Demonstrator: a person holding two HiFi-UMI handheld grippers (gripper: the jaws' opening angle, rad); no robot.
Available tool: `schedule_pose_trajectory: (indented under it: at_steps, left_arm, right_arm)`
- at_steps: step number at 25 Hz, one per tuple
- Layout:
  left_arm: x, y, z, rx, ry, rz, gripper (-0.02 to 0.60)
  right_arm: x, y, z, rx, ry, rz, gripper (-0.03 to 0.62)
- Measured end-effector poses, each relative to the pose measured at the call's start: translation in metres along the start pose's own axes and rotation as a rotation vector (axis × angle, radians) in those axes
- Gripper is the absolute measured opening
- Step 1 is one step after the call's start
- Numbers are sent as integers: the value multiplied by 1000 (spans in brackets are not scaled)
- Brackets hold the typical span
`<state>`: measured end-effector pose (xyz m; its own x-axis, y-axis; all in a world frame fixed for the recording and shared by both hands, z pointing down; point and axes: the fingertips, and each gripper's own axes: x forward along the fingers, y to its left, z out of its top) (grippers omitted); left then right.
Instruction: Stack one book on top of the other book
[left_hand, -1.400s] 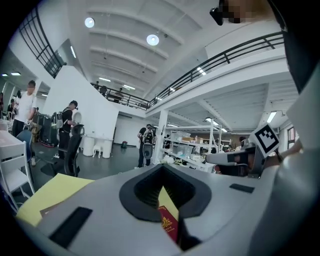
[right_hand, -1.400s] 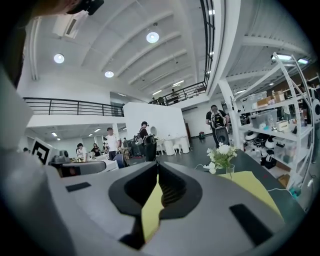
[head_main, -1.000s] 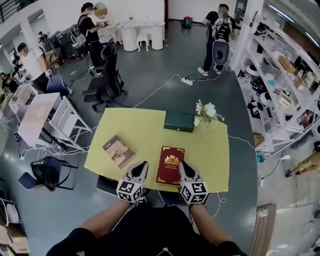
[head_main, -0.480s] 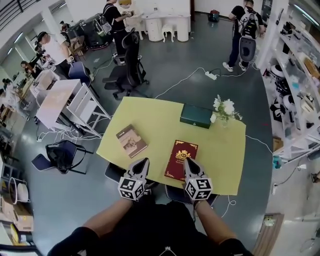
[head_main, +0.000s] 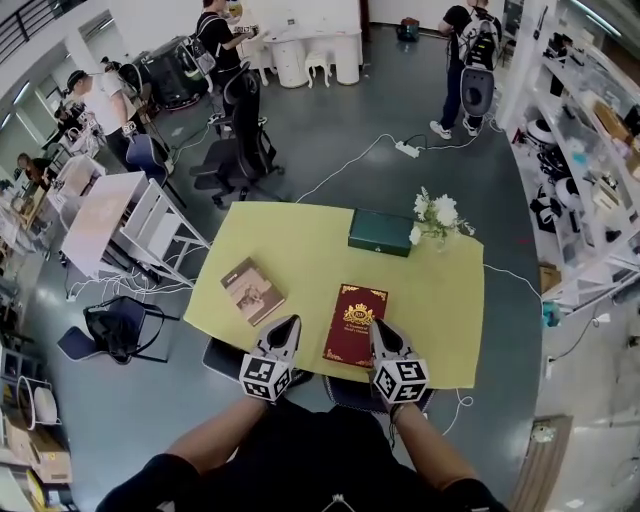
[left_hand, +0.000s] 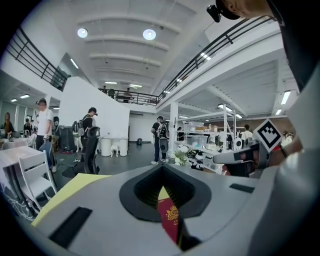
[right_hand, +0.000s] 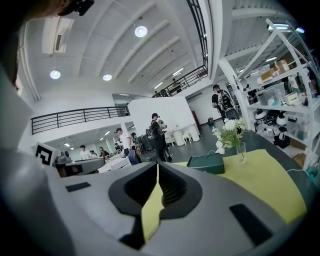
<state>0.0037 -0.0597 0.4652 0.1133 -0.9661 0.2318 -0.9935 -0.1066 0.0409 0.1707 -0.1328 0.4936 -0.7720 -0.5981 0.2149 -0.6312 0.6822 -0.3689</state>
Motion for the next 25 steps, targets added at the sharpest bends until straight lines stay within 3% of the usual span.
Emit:
schedule_pose_trajectory:
  at_steps: [4, 10, 25]
  left_arm:
    - [3, 9, -1, 65, -26, -13, 9]
    - [-11, 45, -1, 66, -37, -64, 9]
    - [-52, 234, -8, 38, -29, -192, 9]
  right_arm:
    - [10, 6, -2, 22, -34, -4, 21]
    - [34, 44, -8, 49, -55, -17, 21]
    - [146, 178, -28, 36, -67, -181, 21]
